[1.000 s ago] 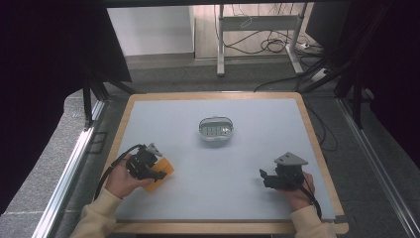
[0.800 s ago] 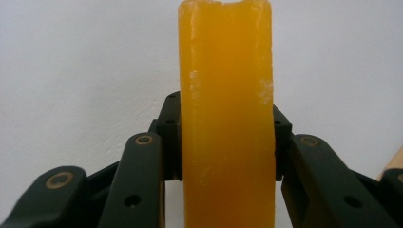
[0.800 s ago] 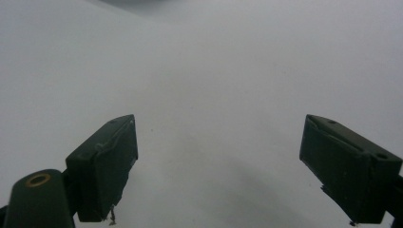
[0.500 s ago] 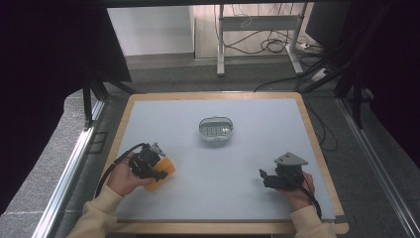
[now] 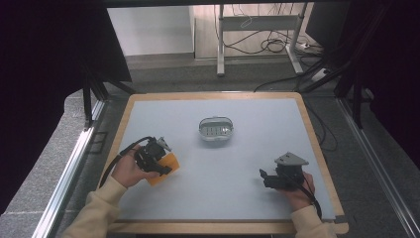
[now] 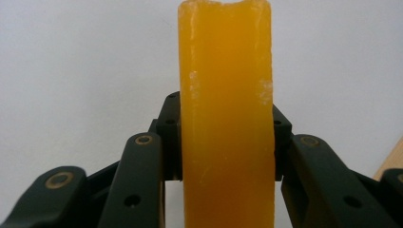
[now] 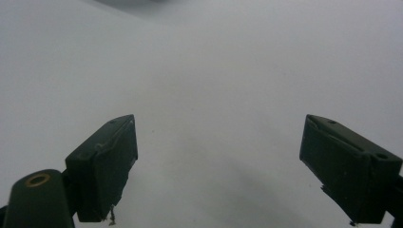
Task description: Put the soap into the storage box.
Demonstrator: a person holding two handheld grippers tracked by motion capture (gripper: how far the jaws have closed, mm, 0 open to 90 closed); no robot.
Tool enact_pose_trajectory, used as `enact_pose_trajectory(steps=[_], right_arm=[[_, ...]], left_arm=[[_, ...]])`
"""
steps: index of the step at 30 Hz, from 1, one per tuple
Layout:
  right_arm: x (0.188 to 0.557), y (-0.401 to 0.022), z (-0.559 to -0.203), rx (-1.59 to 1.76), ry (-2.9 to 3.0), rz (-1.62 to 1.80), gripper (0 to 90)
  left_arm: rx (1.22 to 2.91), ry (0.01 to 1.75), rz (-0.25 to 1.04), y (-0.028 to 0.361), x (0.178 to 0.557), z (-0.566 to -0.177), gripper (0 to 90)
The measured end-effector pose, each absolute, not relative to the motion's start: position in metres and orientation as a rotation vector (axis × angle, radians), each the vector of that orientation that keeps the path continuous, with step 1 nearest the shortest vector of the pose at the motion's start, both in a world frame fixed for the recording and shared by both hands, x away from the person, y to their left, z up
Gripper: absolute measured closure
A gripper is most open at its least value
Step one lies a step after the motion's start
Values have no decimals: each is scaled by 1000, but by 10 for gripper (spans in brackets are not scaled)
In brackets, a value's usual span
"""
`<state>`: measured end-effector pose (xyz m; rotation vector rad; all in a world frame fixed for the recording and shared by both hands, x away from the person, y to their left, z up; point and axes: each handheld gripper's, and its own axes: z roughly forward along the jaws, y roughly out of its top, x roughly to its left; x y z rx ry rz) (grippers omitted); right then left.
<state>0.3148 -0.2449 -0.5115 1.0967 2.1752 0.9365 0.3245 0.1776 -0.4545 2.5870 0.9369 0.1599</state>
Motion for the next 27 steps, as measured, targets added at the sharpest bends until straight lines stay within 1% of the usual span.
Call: enact_pose_trajectory(steps=[5, 8, 27], right_arm=[[315, -245, -511, 1096, 2175, 935, 129], [315, -245, -512, 1096, 2177, 933, 129], [315, -245, -512, 1092, 2177, 934, 128]], left_arm=[[2589, 928, 161, 175, 328, -453, 615], [2611, 900, 183, 172, 329, -450, 615], [2617, 864, 169, 160, 342, -441, 615]])
